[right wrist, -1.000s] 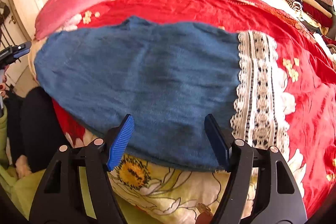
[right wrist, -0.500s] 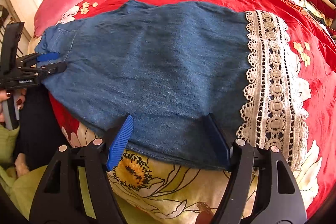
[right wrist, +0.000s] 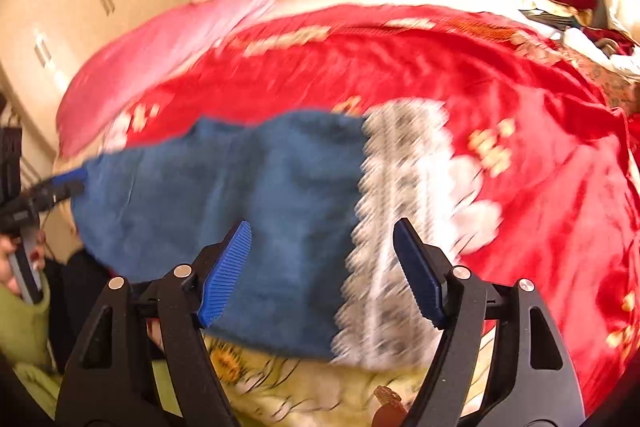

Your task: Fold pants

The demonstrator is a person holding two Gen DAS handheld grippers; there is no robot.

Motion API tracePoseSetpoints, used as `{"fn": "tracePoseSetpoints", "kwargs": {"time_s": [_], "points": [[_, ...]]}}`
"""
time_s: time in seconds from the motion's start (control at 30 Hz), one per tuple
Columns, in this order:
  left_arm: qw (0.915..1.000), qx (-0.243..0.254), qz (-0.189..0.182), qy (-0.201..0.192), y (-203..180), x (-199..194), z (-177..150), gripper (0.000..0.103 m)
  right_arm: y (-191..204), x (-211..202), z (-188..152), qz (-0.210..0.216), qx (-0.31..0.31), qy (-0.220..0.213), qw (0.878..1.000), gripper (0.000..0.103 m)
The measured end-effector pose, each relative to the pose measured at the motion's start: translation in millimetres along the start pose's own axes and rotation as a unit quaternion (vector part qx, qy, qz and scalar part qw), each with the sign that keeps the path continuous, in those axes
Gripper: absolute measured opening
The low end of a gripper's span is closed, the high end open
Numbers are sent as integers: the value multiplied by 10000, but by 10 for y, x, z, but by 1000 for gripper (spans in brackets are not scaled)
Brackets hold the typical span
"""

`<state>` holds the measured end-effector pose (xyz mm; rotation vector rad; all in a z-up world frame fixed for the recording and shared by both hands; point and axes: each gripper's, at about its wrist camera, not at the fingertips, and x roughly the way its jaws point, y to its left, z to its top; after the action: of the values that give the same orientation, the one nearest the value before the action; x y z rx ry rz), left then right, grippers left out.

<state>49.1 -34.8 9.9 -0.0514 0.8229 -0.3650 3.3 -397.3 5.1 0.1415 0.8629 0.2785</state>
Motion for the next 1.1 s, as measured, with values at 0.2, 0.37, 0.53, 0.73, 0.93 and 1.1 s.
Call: {"fn": "tracePoseSetpoints", "kwargs": {"time_s": [0.2, 0.37, 0.53, 0.73, 0.93, 1.1], "points": [[9996, -113, -240, 60, -12, 325, 387, 91, -403, 164, 435, -196, 279, -132, 9993, 67], [9989, -154, -346, 291, -24, 759, 660, 91, -713, 565, 749, 94, 581, 141, 9982, 67], [9961, -227, -387, 763, -10, 1329, 801, 91, -906, 946, 818, 284, 736, 464, 9958, 64], [9902, -367, -608, 1200, 4, 1741, 730, 89, -980, 1161, 695, 503, 817, 601, 9936, 52], [9876, -245, -898, 1264, -168, 1768, 683, 35, -932, 1155, 647, 807, 657, 575, 9929, 31], [9900, -321, -1005, 932, -172, 1567, 716, 10, -866, 1003, 644, 906, 513, 312, 9941, 15]]}}
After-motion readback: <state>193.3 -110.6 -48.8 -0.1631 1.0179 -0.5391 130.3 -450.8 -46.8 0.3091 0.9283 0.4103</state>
